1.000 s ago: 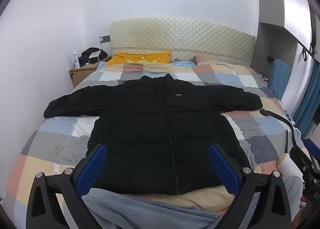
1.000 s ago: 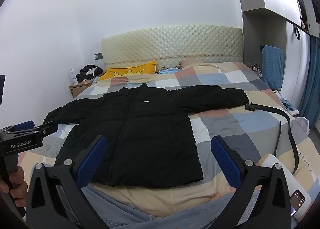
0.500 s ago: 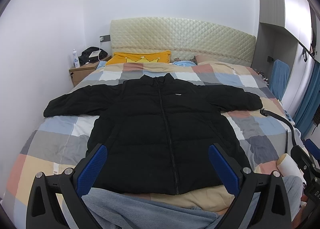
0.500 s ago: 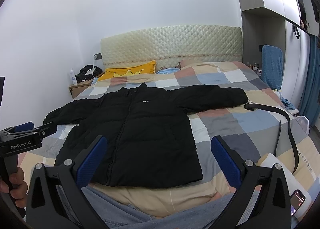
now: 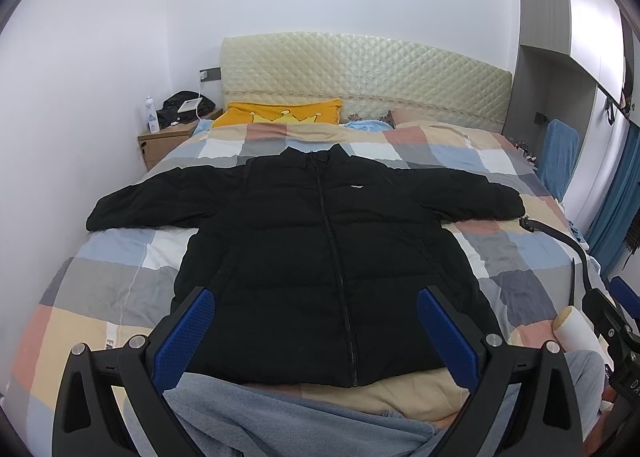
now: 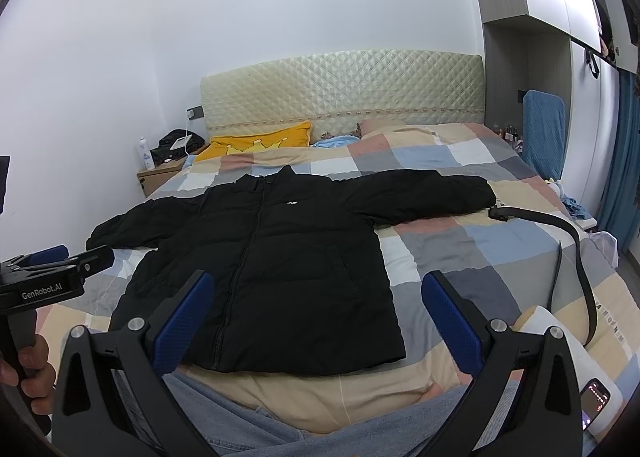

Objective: Fold large clothes

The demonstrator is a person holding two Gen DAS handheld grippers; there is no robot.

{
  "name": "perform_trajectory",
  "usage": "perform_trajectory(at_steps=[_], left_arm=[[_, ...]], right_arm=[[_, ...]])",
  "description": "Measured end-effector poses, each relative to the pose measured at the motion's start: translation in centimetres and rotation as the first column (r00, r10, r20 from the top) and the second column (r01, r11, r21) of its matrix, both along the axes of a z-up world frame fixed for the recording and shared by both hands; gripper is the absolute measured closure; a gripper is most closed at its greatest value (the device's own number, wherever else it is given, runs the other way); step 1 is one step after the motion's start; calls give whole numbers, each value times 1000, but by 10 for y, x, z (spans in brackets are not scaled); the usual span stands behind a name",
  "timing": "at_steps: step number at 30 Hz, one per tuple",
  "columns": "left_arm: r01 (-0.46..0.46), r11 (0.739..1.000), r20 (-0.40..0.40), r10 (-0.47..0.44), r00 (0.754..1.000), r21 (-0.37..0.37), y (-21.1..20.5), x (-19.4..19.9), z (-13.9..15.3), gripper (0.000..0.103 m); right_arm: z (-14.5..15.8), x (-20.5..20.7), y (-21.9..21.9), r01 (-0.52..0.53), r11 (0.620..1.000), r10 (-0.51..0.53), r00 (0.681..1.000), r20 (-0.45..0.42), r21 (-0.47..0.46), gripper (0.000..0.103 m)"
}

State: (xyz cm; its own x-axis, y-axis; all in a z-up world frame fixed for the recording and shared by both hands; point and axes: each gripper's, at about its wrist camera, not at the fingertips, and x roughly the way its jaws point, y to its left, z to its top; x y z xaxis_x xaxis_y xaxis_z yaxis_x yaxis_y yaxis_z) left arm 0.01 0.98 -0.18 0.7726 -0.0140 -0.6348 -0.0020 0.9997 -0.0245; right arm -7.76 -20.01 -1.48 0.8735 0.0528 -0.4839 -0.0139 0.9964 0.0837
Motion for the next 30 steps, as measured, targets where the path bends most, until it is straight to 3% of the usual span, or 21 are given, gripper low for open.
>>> perform_trajectory(at_steps=[30], left_arm=[[-9, 1000, -7, 9, 1000, -14, 7, 4, 2, 1]], right_arm=[[-1, 7, 6, -8, 1000, 8, 1000, -1, 0, 0]])
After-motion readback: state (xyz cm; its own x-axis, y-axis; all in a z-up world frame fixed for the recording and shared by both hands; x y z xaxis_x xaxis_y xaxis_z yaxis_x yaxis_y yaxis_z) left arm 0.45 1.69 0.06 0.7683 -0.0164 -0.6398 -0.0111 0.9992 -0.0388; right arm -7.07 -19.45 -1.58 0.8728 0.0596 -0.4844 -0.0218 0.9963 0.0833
